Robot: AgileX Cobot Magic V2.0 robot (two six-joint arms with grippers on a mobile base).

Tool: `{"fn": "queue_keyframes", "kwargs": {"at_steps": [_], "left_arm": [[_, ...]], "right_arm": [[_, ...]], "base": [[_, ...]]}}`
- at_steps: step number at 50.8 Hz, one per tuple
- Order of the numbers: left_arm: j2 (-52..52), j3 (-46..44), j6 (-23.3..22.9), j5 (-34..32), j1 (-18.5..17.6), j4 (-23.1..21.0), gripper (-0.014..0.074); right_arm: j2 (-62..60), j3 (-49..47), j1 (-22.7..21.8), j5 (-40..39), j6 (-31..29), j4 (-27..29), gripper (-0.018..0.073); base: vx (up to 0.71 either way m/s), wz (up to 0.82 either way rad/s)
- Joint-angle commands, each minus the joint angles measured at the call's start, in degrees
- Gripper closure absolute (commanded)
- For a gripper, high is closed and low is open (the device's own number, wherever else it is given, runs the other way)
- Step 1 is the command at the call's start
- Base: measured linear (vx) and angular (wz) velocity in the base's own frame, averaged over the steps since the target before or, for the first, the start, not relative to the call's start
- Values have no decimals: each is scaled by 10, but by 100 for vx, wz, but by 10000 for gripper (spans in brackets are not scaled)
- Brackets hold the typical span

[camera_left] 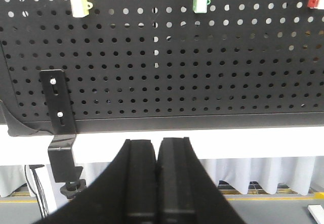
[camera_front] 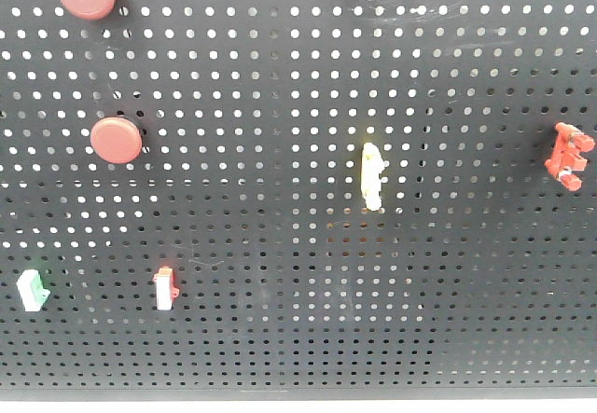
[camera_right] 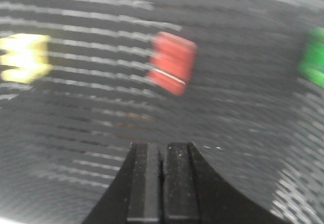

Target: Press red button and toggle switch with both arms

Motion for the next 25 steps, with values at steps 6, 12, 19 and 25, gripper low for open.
{"fn": "queue_keyframes", "kwargs": {"at_steps": [6,12,19,25], "left_arm": [[5,16,-2,-46,1,-6,594],[5,16,-2,-46,1,-6,594],[2,16,-2,-44,1,-6,594],[3,16,-2,-44,1,-6,594]], "right_arm": [[-147,162,-116,-115,-175,192,559],[-229,237,-128,-114,-168,200,559],[-215,301,-114,-113,-64,138,559],[-218,348,-97,-156,-38,103,559]], "base": [[0,0],[0,0],[0,0],[0,0]]}}
